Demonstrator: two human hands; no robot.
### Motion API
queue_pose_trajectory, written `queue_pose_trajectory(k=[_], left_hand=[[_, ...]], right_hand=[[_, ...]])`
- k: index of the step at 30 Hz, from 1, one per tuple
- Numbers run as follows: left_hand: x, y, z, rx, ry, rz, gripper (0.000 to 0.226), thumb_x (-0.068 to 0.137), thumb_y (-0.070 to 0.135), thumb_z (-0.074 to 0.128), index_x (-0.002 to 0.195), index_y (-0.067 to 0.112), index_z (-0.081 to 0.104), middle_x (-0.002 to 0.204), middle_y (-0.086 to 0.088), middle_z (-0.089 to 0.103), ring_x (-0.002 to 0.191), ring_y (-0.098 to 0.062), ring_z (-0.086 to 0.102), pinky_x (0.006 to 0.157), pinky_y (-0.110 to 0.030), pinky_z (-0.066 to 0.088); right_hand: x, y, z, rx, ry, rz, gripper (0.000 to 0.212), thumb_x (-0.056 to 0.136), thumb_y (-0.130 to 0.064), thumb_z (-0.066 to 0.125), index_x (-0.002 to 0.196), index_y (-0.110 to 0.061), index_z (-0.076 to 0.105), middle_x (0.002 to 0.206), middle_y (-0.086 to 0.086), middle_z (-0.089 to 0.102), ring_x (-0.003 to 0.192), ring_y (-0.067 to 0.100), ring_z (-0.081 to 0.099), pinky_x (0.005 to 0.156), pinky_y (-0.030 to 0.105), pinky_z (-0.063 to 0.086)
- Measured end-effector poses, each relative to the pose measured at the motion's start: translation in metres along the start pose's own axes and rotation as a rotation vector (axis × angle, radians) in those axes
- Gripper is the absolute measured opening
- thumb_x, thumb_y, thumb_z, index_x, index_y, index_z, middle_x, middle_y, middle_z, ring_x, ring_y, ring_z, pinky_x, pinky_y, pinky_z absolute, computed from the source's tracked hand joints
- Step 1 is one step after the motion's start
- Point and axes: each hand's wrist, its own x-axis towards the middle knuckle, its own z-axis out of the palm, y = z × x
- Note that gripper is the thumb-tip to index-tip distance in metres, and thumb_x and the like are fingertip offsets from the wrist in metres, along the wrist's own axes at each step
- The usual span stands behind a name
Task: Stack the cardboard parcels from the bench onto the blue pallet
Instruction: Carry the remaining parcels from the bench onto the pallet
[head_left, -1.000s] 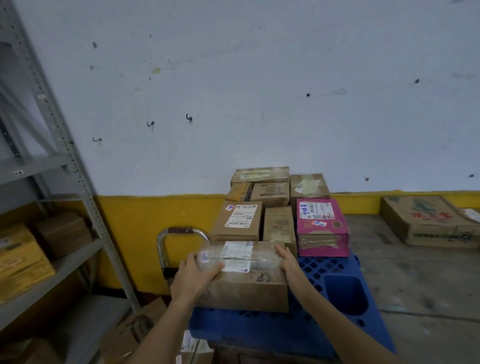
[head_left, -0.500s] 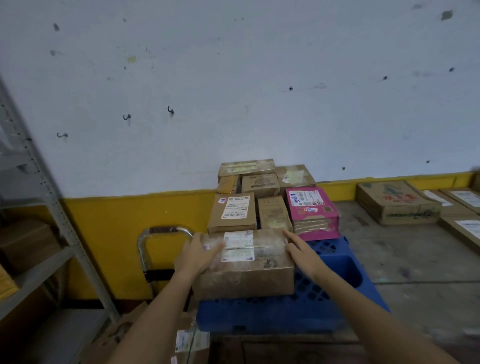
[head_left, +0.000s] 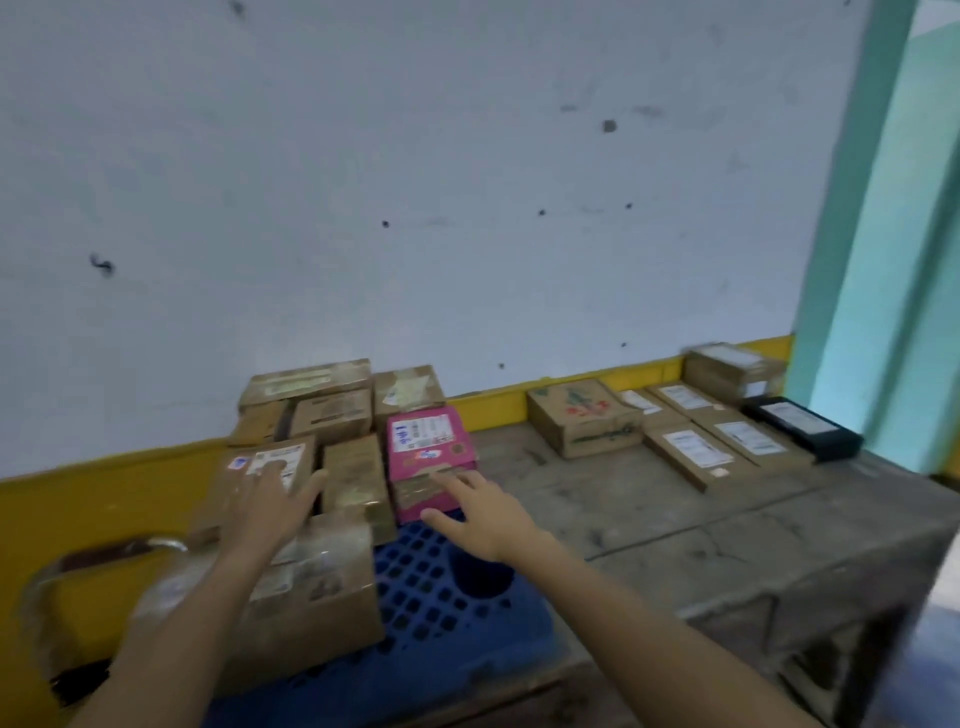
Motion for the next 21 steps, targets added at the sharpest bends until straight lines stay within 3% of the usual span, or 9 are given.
queue_pose_trajectory(k=[6,17,21], left_hand=[[-0.016,0.122,0.058,-0.089,-0.039,0.019,0.062,0.089,0.049,0.053,0.133,0.006,0.046,0.131,-0.023,0.052,0.121,-0.039,0.048,0.097,-0.043,0.041],[-0.063,0.341,0.221,-0.233,-0.252,0.196,0.061,0.092,0.051,0.046,0.139,0.013,0.037,0.139,-0.014,0.044,0.125,-0.031,0.045,0.095,-0.037,0.041],[-0.068,0.407,0.273,-0.267,-0.324,0.239,0.061,0.093,0.048,0.046,0.142,0.014,0.035,0.146,-0.009,0.04,0.131,-0.028,0.041,0.105,-0.043,0.039]], right_hand=[[-0.037,0.099,-0.075,-0.054,0.04,0.084,0.066,0.09,-0.062,0.035,0.147,-0.033,0.02,0.149,0.006,0.029,0.132,0.027,0.037,0.104,0.043,0.039],[-0.109,0.314,-0.187,-0.131,0.115,0.28,0.065,0.089,-0.063,0.035,0.147,-0.034,0.022,0.148,0.005,0.034,0.13,0.025,0.041,0.1,0.04,0.041],[-0.123,0.384,-0.211,-0.12,0.146,0.372,0.063,0.089,-0.061,0.037,0.145,-0.034,0.024,0.15,0.005,0.031,0.135,0.025,0.036,0.103,0.041,0.038]])
